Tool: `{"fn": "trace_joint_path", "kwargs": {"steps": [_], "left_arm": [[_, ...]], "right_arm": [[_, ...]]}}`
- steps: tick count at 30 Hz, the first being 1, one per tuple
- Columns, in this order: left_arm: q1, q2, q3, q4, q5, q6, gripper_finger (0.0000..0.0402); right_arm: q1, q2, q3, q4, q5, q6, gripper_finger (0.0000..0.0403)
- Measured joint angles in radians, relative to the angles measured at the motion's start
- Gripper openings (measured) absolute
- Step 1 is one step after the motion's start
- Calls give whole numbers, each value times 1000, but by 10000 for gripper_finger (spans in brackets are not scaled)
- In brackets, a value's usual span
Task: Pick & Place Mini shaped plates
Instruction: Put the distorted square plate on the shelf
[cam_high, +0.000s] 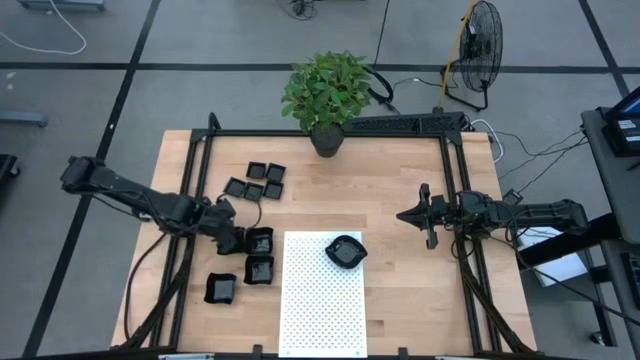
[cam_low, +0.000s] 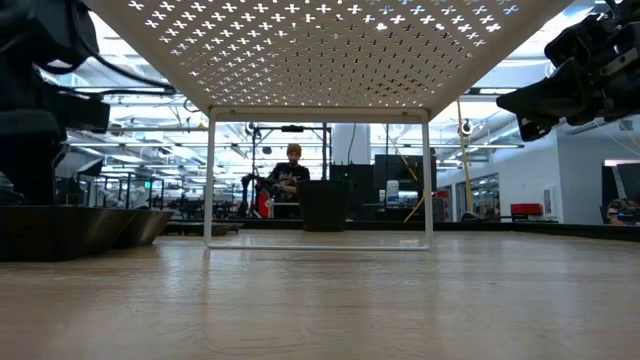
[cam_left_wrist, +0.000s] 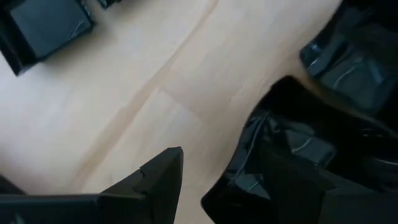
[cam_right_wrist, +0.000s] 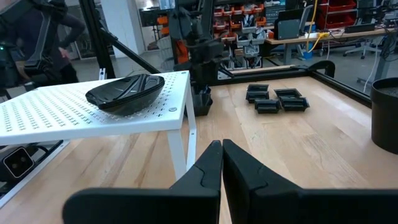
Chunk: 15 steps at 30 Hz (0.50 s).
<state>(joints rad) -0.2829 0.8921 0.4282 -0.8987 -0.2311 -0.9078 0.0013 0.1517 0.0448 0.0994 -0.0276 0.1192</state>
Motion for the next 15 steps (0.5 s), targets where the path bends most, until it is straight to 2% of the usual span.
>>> {"fn": "trace_joint_path", "kwargs": {"steps": [11,15], "left_arm": [[0,105,0,31,36,33,211],[0,105,0,35,60,35,175]], "right_arm": [[0,0,0,0,0,0,0],[0,0,0,0,0,0,0]]}}
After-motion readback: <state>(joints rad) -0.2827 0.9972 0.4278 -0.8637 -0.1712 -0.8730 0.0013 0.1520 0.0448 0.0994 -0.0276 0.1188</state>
